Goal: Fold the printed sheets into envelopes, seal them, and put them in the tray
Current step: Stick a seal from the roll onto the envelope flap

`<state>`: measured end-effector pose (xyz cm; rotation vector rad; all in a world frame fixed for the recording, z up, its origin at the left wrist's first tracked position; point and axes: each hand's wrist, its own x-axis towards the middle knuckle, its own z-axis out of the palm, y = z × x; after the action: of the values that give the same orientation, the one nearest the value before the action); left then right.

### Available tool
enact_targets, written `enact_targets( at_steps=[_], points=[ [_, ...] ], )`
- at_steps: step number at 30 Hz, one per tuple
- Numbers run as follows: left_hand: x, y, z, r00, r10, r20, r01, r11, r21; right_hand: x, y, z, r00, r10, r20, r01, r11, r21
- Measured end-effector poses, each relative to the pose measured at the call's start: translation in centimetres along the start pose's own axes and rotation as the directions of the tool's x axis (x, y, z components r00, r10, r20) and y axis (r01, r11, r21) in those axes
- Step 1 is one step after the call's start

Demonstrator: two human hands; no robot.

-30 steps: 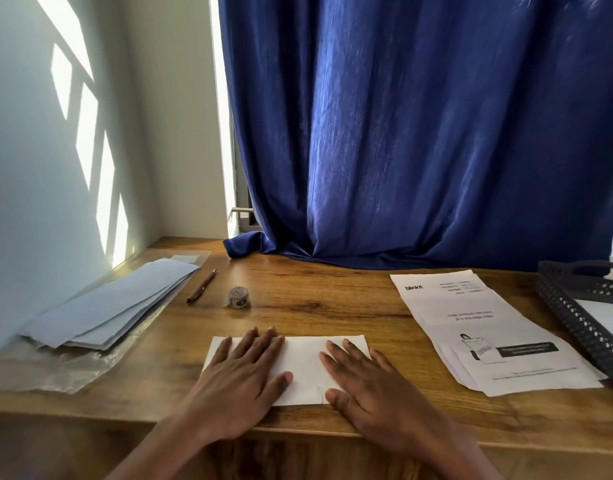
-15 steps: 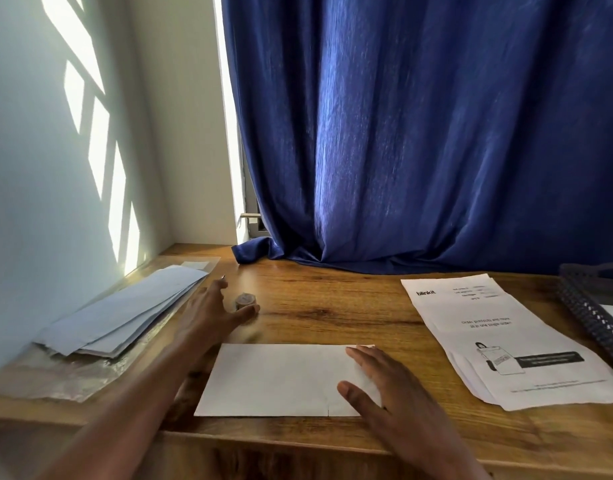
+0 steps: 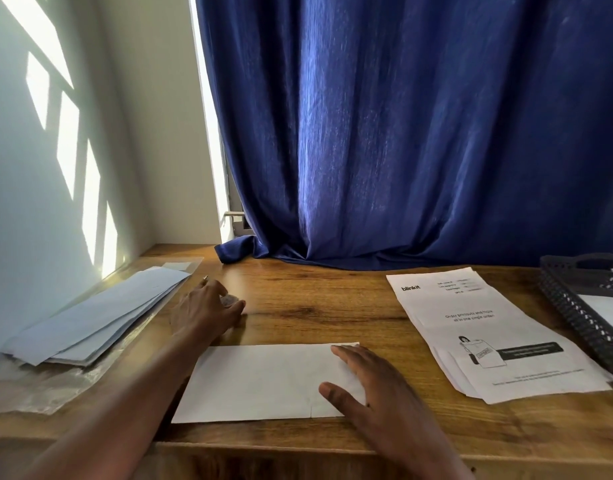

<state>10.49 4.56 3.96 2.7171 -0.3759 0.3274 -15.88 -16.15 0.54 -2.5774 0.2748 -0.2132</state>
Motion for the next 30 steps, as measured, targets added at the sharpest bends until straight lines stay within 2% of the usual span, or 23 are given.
enact_targets(
  at_steps=[2, 4, 5, 7, 8, 10, 12, 17, 25, 30],
  points=[
    [-0.6, 0.4, -0.7, 0.999, 0.018, 0.028, -0.015, 0.995, -0.102, 0.1, 0.1, 0.1, 1.0, -0.002, -0.004, 0.003, 1.0, 0.01],
    [-1.6, 1.5, -1.5, 0.994, 0.093, 0.049, -0.072, 0.944, -0.322, 0.2, 0.2, 0.1, 1.0, 0.002, -0.015, -0.001, 0.998, 0.056],
    [-2.3, 2.3, -2.0, 0.989, 0.134, 0.065, -0.088, 0.877, -0.472, 0.2, 0.2, 0.1, 1.0, 0.011, -0.023, -0.008, 0.994, 0.105],
    [-4.3, 4.3, -2.9, 0.965, 0.226, 0.135, -0.048, 0.655, -0.754, 0.3, 0.3, -0.2, 0.999, 0.037, -0.031, -0.028, 0.966, 0.255],
    [-5.5, 5.3, -3.1, 0.943, 0.292, 0.161, -0.024, 0.541, -0.841, 0.2, 0.4, -0.4, 0.998, 0.053, -0.031, -0.039, 0.941, 0.336],
    [-7.5, 6.9, -3.0, 0.898, 0.411, 0.158, -0.018, 0.391, -0.92, 0.1, 0.4, -0.9, 0.995, 0.077, -0.058, -0.042, 0.886, 0.462],
    [-9.2, 8.1, -2.3, 0.862, 0.489, 0.135, -0.038, 0.327, -0.944, 0.0, 0.4, -1.3, 0.987, 0.101, -0.128, -0.017, 0.844, 0.537],
    [-10.7, 8.8, 0.1, 0.804, 0.589, 0.082, -0.09, 0.256, -0.962, -0.2, 0.8, -1.8, 0.963, 0.166, -0.213, 0.019, 0.745, 0.667],
    [-11.7, 8.2, 2.1, 0.722, 0.691, -0.023, -0.338, 0.324, -0.884, -0.6, 0.6, -1.8, 0.949, 0.155, -0.275, 0.081, 0.723, 0.686],
    [-12.0, 8.4, 2.3, 0.724, 0.689, -0.034, -0.348, 0.322, -0.881, -0.7, 0.7, -1.5, 0.924, 0.129, -0.361, 0.162, 0.72, 0.675]
  ],
)
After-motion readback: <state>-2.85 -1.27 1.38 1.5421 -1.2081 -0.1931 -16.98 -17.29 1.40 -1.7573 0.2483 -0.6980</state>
